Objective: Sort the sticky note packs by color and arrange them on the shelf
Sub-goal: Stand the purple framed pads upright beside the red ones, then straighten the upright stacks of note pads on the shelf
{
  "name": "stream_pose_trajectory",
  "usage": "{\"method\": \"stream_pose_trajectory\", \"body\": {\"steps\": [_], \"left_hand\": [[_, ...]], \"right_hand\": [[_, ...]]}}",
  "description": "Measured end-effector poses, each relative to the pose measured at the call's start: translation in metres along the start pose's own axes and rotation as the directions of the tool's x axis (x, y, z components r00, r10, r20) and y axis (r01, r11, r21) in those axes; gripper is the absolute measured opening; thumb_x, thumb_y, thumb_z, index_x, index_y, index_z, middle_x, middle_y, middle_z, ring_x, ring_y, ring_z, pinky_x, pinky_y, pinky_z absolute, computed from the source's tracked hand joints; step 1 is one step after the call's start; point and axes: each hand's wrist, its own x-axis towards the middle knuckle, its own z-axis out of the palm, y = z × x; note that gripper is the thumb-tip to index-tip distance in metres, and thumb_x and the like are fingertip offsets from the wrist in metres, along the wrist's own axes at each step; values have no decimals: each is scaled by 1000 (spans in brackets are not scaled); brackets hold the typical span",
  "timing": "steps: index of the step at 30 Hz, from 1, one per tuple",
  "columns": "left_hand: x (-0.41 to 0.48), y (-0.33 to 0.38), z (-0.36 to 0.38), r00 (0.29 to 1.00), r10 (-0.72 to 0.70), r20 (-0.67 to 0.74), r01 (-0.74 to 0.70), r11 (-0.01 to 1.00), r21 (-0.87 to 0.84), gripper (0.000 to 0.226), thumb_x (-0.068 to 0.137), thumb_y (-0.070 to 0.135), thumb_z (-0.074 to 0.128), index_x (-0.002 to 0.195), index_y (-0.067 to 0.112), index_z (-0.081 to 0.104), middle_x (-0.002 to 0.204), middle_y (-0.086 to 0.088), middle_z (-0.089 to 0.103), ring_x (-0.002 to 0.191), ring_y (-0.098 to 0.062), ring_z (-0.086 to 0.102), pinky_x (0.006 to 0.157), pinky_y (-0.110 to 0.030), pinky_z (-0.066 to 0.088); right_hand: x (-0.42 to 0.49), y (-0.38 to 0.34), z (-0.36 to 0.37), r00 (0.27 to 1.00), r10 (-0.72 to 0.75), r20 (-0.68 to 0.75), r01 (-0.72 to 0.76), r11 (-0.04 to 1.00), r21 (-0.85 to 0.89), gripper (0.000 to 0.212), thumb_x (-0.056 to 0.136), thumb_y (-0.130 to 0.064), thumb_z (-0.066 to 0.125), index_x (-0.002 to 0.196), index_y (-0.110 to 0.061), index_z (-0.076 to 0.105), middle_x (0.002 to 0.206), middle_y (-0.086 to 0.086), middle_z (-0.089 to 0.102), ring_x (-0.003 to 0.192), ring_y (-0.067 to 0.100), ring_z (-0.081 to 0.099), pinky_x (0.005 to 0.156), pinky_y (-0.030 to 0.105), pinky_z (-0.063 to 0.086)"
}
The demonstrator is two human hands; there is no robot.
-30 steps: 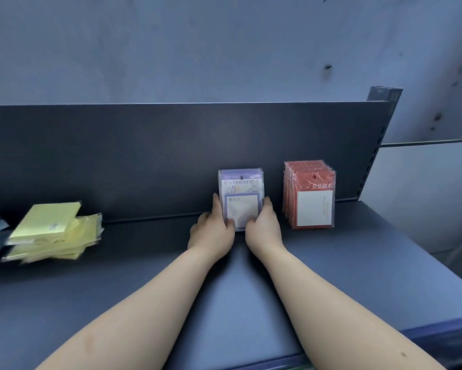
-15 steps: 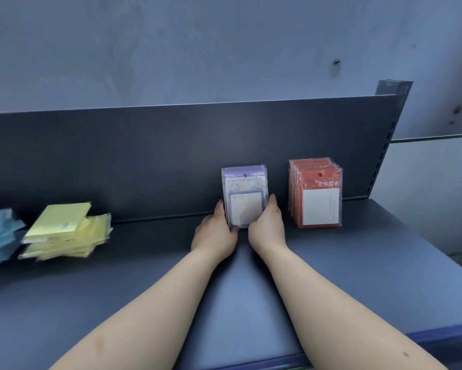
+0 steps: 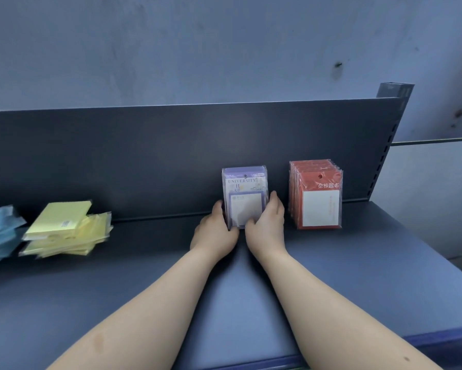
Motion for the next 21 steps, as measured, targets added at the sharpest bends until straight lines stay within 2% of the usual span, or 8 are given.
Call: {"method": "stream_pose_trajectory", "body": {"steps": [4,7,10,12,14,16,19,21], "left_hand": [[-3,2,-9,992,-104,-77,82,964,-252,58,87,10,42,144,17,30,134,0,54,123,-24,49,95,-28,37],[-3,-5,-20,976,-208,-70,152,871,-468,53,89,5,39,141,14,34,123,-2,58,113,-22,53,98,-29,40],[-8,-16,-32,952,-306,17,228,668,-708,48,90,3,38,137,9,37,114,-6,61,109,-21,56,100,-34,44],[-20,-23,-42,929,-368,35,261,587,-766,40,92,0,37,130,10,43,107,-8,59,103,-21,56,95,-32,45],[-41,-34,-57,930,-364,46,271,598,-754,36,91,0,39,123,14,46,100,-5,60,94,-18,57,91,-32,47],[-65,-46,-79,951,-308,27,241,682,-691,29,92,3,42,116,18,50,102,-2,62,94,-14,58,81,-26,48],[-97,-71,-116,971,-216,-104,129,837,-531,30,92,4,45,111,25,53,108,6,61,101,-6,57,70,-17,44],[-113,-87,-143,967,-174,-187,72,888,-454,32,90,3,48,110,26,54,109,8,60,102,-2,56,75,-12,41]], "right_hand": [[-9,-5,5,977,-212,0,208,962,-177,76,79,1,44,148,1,12,155,19,11,144,30,8,118,30,6],[-19,-9,14,823,-553,127,556,740,-378,68,74,-4,39,141,2,32,144,22,37,133,33,31,114,36,24],[-22,-9,19,646,-688,330,756,517,-402,47,73,-6,36,111,-1,63,106,15,62,96,33,56,87,43,51],[-22,-8,19,595,-671,442,799,436,-413,30,73,-5,40,84,-7,67,80,8,60,73,29,55,65,40,52],[-21,-10,19,579,-634,512,810,378,-449,20,73,-5,48,78,-11,66,73,5,57,66,27,53,59,37,50],[-23,-16,21,548,-649,528,829,337,-445,14,71,-6,59,82,-13,66,74,3,57,67,26,53,63,35,49],[-35,-37,33,485,-659,575,870,295,-396,18,73,-18,63,91,-15,65,83,2,59,73,25,56,72,34,50],[-49,-59,47,467,-634,616,884,302,-358,28,72,-30,66,97,-16,65,89,2,61,77,25,59,73,32,52]]}}
